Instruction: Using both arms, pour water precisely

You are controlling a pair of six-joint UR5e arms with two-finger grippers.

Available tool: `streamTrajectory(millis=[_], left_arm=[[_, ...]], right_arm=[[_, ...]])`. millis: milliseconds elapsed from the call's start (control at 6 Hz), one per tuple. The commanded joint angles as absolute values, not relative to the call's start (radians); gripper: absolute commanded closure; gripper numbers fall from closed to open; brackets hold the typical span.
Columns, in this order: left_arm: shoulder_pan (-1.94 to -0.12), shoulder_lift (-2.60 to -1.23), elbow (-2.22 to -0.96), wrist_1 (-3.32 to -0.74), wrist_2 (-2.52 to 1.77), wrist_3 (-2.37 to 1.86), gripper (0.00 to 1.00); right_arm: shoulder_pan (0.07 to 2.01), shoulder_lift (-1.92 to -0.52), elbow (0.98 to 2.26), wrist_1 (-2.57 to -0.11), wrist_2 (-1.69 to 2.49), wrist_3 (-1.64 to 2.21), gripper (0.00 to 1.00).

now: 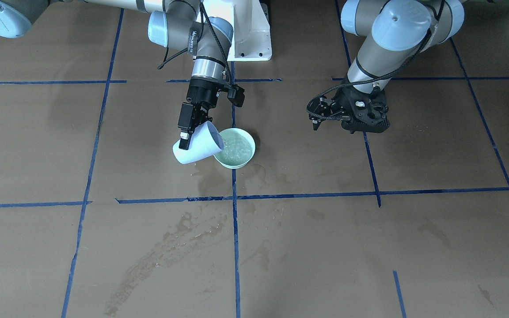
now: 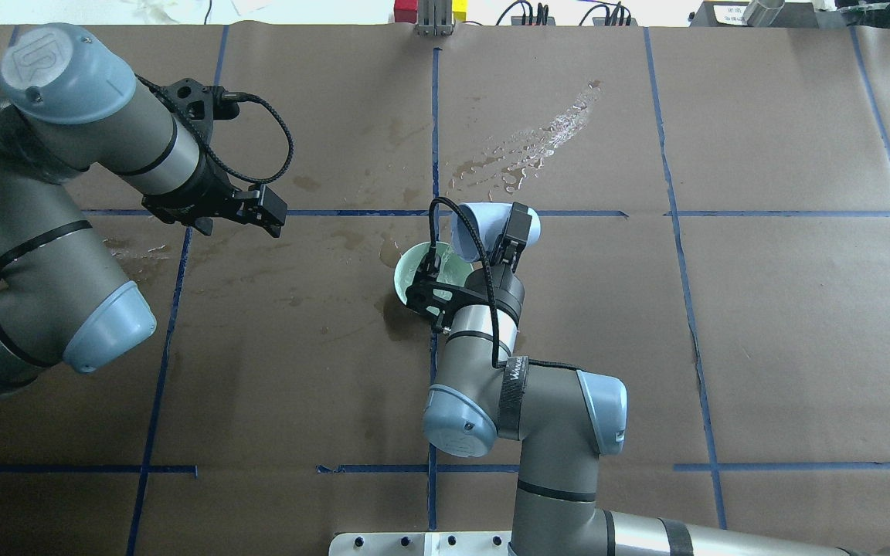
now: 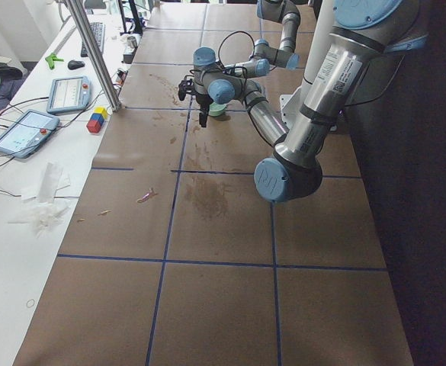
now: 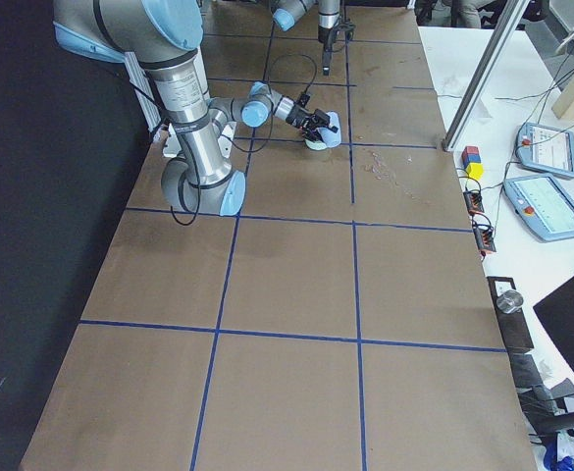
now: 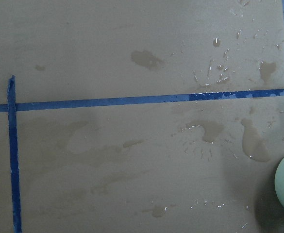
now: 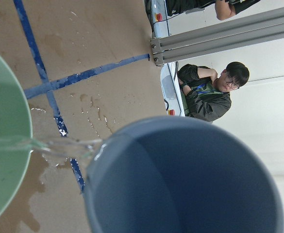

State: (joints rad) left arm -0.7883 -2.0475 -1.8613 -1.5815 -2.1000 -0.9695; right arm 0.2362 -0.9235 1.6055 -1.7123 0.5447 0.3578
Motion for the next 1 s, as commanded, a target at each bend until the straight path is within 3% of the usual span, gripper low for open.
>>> streamTrajectory(millis=[0, 833], left_arm=[[-0.788, -2.046, -1.862, -1.582, -2.100, -0.969, 0.00], [-0.788, -2.048, -1.865, -1.582, -2.100, -0.969, 0.00]], right_arm=[[0.236, -0.923, 1.609, -1.712, 0.545, 0.360, 1.00], [0.244, -0.908, 1.624, -1.704, 0.552, 0.374, 0.99]])
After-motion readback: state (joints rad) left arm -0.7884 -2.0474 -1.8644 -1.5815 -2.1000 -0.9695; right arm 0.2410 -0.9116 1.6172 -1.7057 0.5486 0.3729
